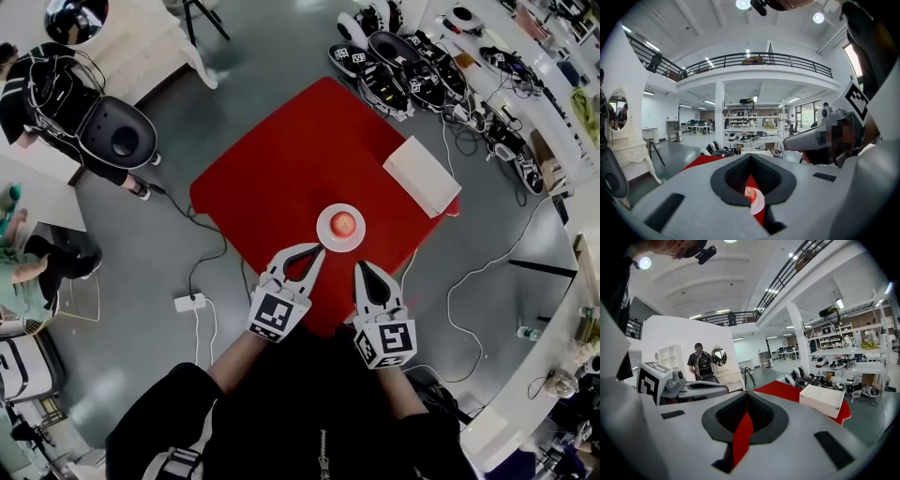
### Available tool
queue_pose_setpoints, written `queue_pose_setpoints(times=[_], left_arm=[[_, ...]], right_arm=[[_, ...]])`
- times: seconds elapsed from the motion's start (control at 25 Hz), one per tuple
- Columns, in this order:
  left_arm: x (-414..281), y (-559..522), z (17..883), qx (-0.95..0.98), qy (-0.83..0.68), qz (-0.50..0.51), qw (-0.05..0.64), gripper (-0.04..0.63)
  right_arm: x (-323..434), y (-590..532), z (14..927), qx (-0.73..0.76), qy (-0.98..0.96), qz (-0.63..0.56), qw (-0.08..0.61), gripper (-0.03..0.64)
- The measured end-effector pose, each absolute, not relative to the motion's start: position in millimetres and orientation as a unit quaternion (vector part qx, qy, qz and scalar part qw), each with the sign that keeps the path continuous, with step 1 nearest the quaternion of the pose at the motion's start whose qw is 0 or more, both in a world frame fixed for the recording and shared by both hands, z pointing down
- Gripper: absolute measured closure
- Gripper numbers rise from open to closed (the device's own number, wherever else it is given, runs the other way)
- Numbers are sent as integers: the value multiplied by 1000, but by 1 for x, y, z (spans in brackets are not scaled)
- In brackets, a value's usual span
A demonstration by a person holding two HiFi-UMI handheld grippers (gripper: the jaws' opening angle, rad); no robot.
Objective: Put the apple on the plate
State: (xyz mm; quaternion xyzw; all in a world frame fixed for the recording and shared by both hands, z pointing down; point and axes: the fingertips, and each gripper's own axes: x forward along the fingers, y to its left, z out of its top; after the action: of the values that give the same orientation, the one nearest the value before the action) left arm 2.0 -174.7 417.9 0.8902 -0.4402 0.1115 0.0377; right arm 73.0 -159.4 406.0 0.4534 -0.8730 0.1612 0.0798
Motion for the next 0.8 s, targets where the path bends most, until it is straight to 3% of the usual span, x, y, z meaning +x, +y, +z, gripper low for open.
queue_pose_setpoints(times=[0.8], left_arm=[[11,-165,409,898,-423,116,26,589]], right_arm=[[64,-149,399,458,-874,143,76,606]])
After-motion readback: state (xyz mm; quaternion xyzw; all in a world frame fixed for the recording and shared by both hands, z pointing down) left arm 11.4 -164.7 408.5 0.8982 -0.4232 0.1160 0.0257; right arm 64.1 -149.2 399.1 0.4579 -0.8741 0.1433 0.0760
